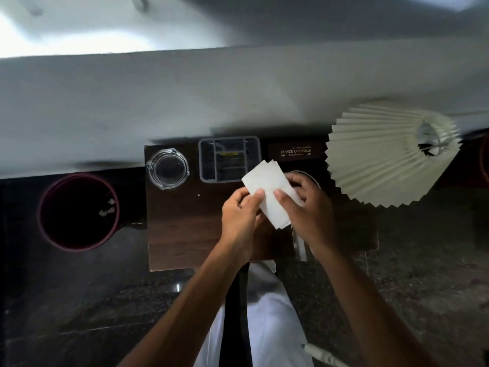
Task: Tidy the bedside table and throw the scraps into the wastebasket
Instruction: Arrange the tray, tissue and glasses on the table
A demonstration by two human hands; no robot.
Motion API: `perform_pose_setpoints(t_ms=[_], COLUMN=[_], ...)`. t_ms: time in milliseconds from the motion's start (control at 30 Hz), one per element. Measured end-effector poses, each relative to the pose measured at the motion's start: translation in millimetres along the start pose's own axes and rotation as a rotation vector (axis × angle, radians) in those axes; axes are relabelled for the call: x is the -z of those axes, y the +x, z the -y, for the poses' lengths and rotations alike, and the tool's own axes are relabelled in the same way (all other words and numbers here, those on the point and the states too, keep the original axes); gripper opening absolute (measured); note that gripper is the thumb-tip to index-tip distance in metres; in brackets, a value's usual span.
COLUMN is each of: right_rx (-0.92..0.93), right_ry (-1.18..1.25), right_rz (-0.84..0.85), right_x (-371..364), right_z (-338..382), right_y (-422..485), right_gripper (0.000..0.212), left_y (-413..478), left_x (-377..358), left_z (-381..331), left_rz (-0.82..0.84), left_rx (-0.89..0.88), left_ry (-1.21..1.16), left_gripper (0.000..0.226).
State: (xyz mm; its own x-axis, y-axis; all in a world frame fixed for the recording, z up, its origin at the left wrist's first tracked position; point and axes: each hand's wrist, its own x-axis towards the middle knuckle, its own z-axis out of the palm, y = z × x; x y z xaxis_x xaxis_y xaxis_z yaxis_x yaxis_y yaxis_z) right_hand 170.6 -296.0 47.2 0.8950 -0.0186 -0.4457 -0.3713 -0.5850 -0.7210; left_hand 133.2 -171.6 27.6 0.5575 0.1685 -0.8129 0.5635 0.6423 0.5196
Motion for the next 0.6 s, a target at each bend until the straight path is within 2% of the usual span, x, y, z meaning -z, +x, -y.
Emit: perform_pose_setpoints(t_ms=[133,300,400,600], right_rx=[0.149,0.295,0.312,0.322], right_ry=[-0.153,-0.398,-0.498,-0.554], right_rz=[-0.093,-0.157,-0.147,-0.056], right_x=[-12,-24,-29,-42], right_z=[20,40,46,45], right_y=[33,59,64,67], right_gripper=[0.033,0.032,0.034,0.032], left_y=[17,30,35,41], left_x=[-9,-18,-18,-11], left_z=[-13,-17,-18,-20], left_rz=[-0.069,-0.068,-0.033,0.007], left_rx=[-0.017,-0.133,-0.133,-0.1], left_ry=[-0.098,0.015,0.071,0.205], left_gripper=[0.04,0.041,0.038,0.045])
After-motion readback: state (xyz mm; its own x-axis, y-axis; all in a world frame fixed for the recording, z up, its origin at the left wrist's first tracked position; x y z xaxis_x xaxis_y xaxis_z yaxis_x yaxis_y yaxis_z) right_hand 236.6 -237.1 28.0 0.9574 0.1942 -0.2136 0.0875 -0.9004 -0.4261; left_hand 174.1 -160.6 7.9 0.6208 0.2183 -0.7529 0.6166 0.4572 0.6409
